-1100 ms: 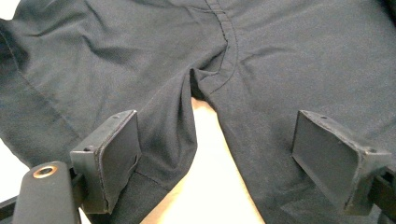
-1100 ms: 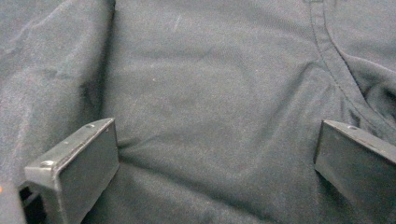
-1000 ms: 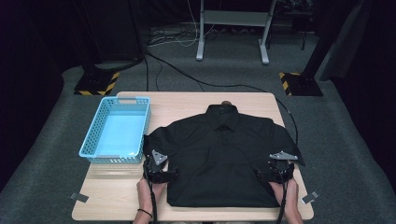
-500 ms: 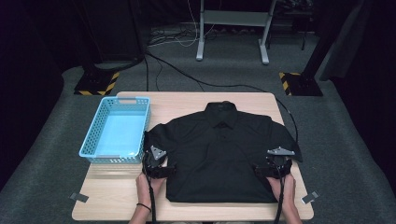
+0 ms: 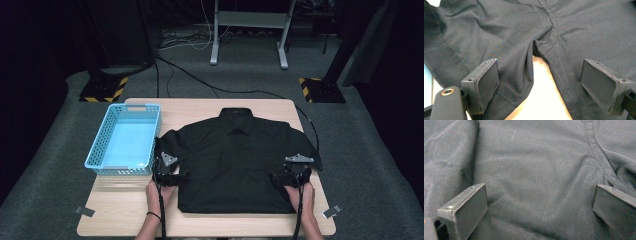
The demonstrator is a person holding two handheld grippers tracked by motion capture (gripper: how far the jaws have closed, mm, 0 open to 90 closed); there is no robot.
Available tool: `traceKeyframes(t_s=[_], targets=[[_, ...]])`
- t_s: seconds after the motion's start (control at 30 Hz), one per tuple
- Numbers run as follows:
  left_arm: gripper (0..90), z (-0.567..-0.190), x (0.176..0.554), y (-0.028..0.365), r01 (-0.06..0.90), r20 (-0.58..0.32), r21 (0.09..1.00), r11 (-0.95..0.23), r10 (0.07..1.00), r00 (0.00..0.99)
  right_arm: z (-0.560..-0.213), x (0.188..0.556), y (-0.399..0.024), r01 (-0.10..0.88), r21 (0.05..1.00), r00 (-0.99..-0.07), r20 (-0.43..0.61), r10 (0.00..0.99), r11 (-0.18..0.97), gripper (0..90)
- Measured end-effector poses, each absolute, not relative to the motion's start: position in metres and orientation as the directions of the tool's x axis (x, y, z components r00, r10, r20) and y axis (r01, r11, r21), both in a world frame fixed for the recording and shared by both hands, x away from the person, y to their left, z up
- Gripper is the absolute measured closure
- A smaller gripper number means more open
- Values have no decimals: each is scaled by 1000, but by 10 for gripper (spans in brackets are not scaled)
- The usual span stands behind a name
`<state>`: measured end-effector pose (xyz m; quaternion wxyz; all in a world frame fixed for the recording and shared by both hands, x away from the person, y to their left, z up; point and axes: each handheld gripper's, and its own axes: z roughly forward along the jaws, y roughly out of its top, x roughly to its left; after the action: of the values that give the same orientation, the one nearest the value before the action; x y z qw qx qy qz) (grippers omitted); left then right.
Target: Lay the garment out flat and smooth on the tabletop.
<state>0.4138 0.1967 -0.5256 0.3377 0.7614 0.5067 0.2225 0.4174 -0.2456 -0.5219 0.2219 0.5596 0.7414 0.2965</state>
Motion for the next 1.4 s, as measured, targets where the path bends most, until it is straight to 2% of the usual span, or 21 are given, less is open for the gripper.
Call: traceKeyframes(t_s=[0.57,1.4], targets=[[149,-525,431,199,626,-2,740,-245,930,368,-522,431,-245,702,687,-261,3,965,188,0],[149,-525,459,199,646,-9,740,-186,958,287,-521,459,-240,706,687,-239,2,971,173,0]])
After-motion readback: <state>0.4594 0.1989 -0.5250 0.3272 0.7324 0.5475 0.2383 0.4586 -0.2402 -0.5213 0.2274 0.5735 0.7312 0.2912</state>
